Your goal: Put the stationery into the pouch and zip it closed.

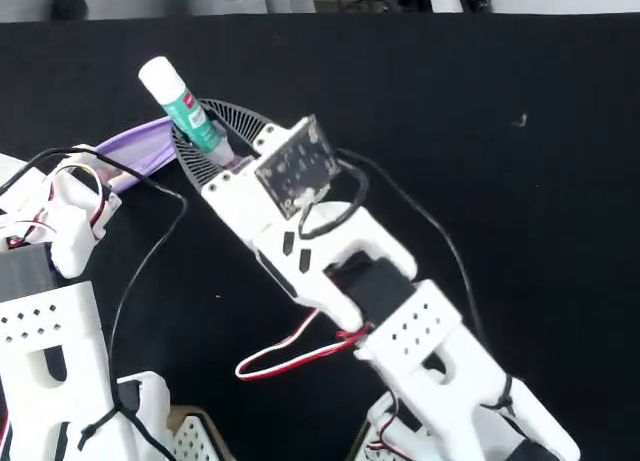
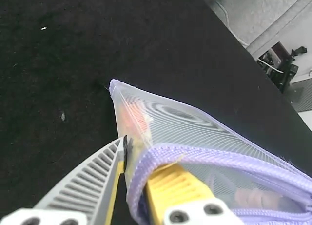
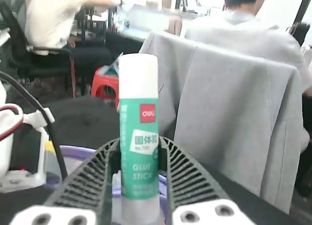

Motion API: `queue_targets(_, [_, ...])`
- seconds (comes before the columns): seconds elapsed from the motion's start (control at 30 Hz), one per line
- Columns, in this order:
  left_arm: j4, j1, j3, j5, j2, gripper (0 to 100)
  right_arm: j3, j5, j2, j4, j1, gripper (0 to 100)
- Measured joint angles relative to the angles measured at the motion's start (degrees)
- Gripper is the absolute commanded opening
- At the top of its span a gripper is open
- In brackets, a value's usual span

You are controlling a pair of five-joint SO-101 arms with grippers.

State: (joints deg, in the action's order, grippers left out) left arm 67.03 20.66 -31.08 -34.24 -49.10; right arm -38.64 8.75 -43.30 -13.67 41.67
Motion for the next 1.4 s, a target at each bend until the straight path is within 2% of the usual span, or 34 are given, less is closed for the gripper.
queue_targets(0.3, [0.00,-4.66,0.00,0.09,0.00,3,-20.48,0.09,-0.18,33.14,0.88,1.1])
queue_targets(0.4, [0.00,-5.45,0.00,0.09,0.00,3,-24.26,0.09,-0.18,40.53,2.20,1.1])
queue_targets(0.73, [0.00,-5.54,-0.09,0.09,0.00,3,-24.62,-1.67,1.49,44.40,2.37,1.1])
queue_targets(0.9, [0.00,-5.54,-0.09,0.09,0.00,3,-25.23,-4.48,7.21,51.87,2.46,1.1])
queue_targets(1.4, [0.00,-5.98,-0.09,0.09,0.00,3,-25.23,-4.75,25.32,67.34,1.41,1.5])
